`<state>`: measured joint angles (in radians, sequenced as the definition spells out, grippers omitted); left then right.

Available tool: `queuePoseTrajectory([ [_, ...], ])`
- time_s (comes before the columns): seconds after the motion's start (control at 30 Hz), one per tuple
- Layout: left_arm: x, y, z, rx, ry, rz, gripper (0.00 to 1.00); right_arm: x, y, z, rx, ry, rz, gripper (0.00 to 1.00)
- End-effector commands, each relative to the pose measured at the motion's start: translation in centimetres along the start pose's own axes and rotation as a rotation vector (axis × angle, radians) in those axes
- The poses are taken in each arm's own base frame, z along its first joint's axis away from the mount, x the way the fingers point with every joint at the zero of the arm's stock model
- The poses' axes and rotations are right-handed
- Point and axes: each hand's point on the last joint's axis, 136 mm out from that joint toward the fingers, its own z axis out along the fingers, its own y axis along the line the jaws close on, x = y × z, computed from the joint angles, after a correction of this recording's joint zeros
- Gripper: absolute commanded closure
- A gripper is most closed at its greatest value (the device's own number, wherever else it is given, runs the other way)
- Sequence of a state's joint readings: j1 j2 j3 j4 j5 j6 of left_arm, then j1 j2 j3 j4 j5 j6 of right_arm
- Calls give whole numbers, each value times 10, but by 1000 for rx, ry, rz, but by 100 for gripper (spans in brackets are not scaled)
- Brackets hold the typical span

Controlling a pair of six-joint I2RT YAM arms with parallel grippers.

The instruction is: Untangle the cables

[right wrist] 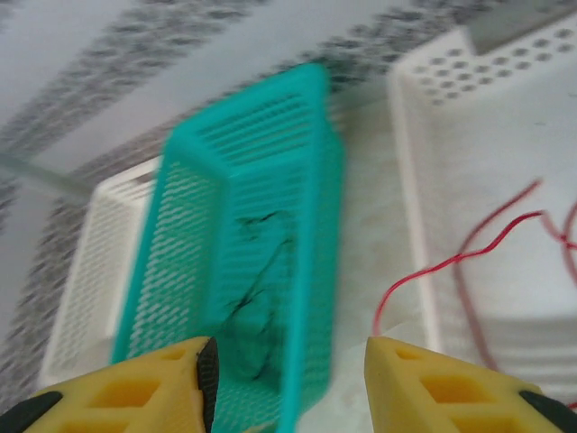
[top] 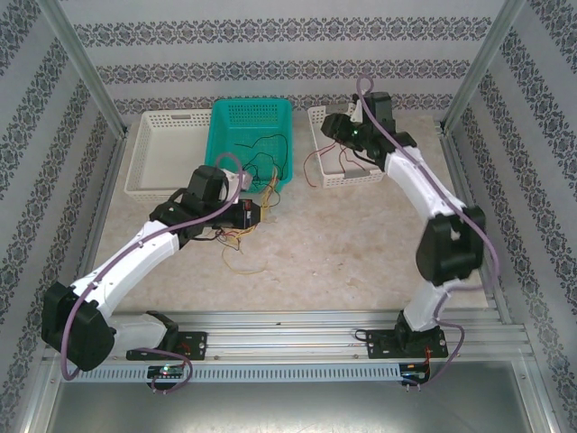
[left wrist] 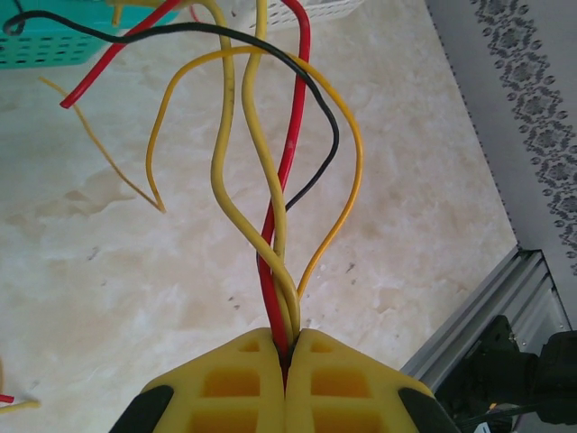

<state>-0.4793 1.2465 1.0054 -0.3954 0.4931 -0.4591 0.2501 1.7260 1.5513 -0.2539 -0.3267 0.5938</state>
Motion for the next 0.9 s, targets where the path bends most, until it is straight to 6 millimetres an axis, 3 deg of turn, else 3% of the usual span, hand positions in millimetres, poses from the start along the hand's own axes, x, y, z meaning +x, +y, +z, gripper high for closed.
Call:
queuePoseTrajectory([
  [0.0,-3,-22,7,62,-37,-13,100,40,32,-27,-116,48,-90,53],
  [0.13,3,-42,16,76,-31,17,100,96,43,-57,-177,83,-116,53],
  [0.3,6,-48,15,35,-40,70,100,108,-3,-68,-29,35,-66,50],
  [0.43,7,-37,3,-30,-62,93,100,114,-23,-51,33,85,-39,51],
  [0.53,8,-32,-7,-69,-67,108,100,105,-33,-33,68,102,-20,51],
  [0.6,10,-28,-13,-96,-69,113,100,105,-31,-22,63,130,-18,51],
  [0.7,11,-21,-24,-144,-78,133,100,123,-23,1,55,168,-45,51],
  [0.87,14,-7,-39,-231,-72,179,100,154,-36,47,97,243,-67,51],
])
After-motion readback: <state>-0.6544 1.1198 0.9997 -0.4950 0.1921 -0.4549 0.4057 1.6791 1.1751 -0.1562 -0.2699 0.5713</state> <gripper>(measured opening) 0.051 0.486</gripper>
